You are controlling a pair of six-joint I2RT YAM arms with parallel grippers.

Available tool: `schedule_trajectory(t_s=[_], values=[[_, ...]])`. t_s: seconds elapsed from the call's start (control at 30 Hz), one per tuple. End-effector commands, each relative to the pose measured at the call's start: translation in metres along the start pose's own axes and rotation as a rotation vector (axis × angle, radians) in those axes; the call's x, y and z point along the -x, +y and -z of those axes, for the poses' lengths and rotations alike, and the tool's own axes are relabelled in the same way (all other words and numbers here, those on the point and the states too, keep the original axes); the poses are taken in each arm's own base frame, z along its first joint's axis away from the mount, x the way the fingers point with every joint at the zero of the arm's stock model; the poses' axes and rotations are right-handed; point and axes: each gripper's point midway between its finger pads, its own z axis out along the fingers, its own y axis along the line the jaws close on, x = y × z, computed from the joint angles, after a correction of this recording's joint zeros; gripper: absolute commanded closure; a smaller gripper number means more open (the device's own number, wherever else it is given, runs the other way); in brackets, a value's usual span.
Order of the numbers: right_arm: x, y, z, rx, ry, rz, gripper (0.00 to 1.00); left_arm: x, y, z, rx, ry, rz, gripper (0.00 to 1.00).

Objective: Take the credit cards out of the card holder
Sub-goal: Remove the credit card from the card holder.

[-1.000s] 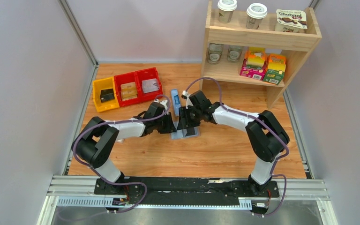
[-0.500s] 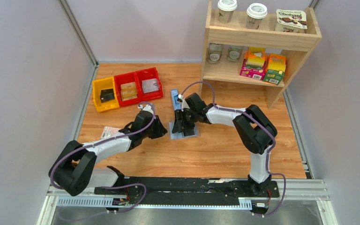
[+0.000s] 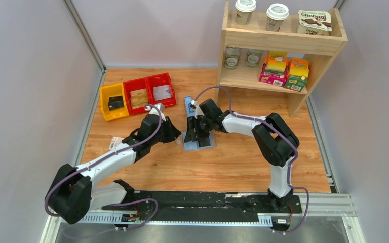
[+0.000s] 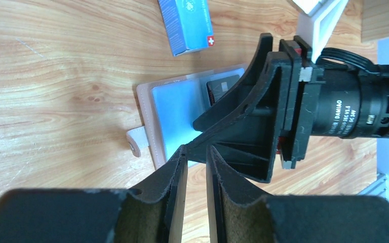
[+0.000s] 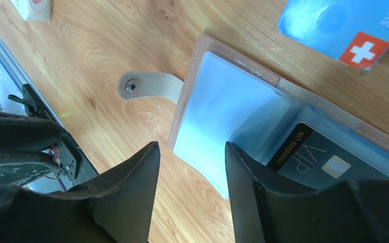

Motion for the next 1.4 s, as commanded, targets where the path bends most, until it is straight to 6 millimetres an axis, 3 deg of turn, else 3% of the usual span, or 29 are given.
schedule_trajectory(t_s=[0.0,0.2,0.4,0.67,0.87,1.0,1.1,1.37], values=[[0.009,0.019,-0.001,0.08,-0.01,0.019,0.46,0.025,-0.018,0.014,-0.039,-0.068,0.009,0.72],[0.016,0.027,0.007,0.094,-0.038,0.034,0.46,0.028,-0.017,0.02,-0.03,-0.085,0.011,0.72],[0.04,0.026,0.039,0.015,-0.143,0.085,0.53,0.028,-0.033,0.015,-0.084,-0.046,0.023,0.72],[0.042,-0.027,0.068,-0.099,-0.201,0.001,0.68,0.022,-0.066,-0.011,-0.216,0.059,0.068,0.71],[0.033,-0.051,0.063,-0.155,-0.183,-0.031,0.74,0.011,-0.084,-0.039,-0.266,0.171,0.107,0.69],[0.027,-0.066,0.058,-0.196,-0.179,-0.074,0.78,0.0,-0.077,-0.057,-0.237,0.214,0.119,0.69],[0.024,-0.071,0.057,-0.207,-0.176,-0.085,0.78,-0.013,-0.062,-0.069,-0.194,0.237,0.125,0.69],[0.016,-0.076,0.052,-0.208,-0.153,-0.096,0.77,-0.049,-0.031,-0.081,-0.139,0.29,0.173,0.69]])
